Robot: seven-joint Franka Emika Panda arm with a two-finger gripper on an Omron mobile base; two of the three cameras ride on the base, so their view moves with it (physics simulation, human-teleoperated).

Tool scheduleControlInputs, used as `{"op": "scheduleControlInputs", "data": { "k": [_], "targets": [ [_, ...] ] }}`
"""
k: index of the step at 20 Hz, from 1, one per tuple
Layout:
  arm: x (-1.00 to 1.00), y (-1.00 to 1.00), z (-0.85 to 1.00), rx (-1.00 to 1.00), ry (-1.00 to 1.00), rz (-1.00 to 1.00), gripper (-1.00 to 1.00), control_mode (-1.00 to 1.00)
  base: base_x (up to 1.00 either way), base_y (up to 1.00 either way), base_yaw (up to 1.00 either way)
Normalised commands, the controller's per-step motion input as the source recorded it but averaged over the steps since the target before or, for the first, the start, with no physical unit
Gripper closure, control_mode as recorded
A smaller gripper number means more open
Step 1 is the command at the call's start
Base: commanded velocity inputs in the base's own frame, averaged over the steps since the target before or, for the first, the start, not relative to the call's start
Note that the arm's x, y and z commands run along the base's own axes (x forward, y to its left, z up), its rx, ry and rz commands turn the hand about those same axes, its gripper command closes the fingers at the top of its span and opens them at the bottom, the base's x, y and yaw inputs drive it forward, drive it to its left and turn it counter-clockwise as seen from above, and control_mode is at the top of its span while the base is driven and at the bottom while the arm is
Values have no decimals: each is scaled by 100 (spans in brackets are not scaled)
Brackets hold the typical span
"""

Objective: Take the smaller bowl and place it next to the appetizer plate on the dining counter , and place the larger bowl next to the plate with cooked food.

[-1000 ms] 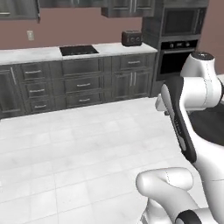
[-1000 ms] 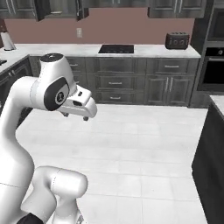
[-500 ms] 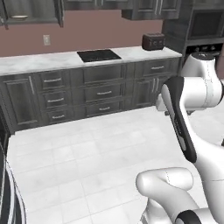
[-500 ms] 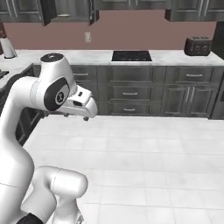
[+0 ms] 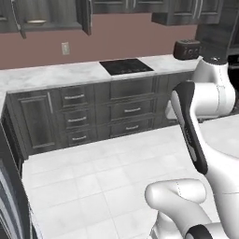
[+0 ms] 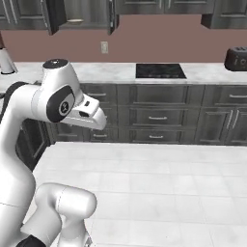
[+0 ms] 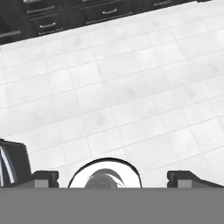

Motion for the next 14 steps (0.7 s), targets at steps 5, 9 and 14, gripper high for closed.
{"op": "scheduleControlInputs", "data": {
  "k": [5,9,14],
  "targets": [
    [0,0,0,0,0,0,-100,100,100,39,0],
    [0,0,0,0,0,0,-100,100,100,54,0],
    [0,0,0,0,0,0,-100,100,100,60,1]
  ]
}}
